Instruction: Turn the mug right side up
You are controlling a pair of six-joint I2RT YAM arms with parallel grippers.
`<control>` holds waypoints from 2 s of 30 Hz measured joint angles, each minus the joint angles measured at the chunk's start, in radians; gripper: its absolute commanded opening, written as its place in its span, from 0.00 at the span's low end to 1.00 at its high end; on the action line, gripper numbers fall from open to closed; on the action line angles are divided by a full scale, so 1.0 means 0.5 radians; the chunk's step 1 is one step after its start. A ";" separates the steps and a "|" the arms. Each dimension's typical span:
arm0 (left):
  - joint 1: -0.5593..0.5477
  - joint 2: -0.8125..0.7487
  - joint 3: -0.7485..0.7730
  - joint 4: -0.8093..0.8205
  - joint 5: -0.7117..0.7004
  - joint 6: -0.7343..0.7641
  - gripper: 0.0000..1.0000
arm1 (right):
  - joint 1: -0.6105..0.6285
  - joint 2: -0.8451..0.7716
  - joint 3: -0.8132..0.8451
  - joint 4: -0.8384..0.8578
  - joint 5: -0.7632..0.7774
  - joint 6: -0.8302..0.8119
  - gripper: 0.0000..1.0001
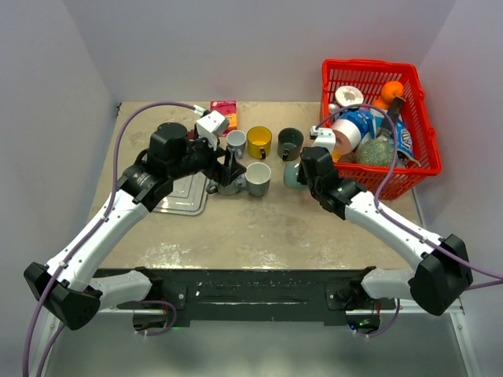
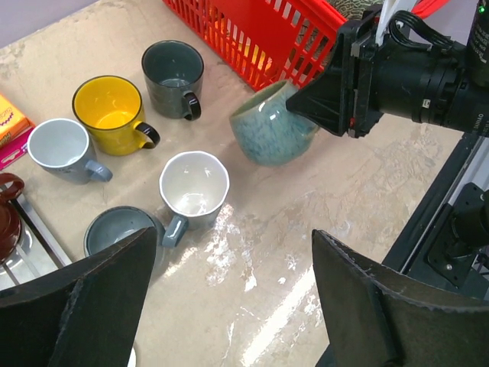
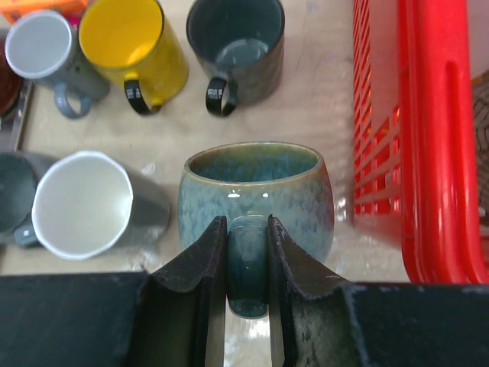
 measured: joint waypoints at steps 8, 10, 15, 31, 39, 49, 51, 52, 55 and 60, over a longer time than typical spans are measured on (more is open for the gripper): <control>0.001 -0.001 0.000 -0.027 -0.026 -0.041 0.87 | -0.003 0.076 -0.252 0.636 0.136 -0.145 0.00; 0.001 -0.001 0.000 -0.034 -0.027 -0.050 0.87 | -0.004 0.117 -0.319 0.774 0.150 -0.165 0.00; 0.004 -0.001 0.000 -0.050 -0.027 -0.059 0.87 | -0.004 0.224 -0.473 1.025 0.159 -0.182 0.00; 0.004 0.007 0.000 -0.101 -0.027 -0.072 0.87 | -0.004 0.413 -0.603 1.554 0.249 -0.260 0.00; 0.004 0.050 0.000 -0.114 -0.027 -0.073 0.88 | -0.003 0.489 -0.622 1.723 0.258 -0.332 0.00; 0.004 0.054 -0.013 -0.116 -0.040 -0.090 0.88 | 0.049 0.345 -0.807 1.788 0.201 -0.317 0.14; 0.004 0.063 -0.013 -0.111 -0.040 -0.096 0.88 | 0.069 0.338 -0.817 1.788 0.210 -0.308 0.20; 0.004 0.068 -0.013 -0.108 -0.041 -0.102 0.88 | 0.082 0.337 -0.821 1.789 0.217 -0.301 0.23; 0.004 0.079 -0.014 -0.101 -0.042 -0.105 0.88 | 0.126 0.337 -0.830 1.788 0.268 -0.272 0.31; 0.004 0.082 -0.045 -0.089 -0.043 -0.115 0.88 | 0.252 0.408 -0.835 1.778 0.326 -0.205 0.39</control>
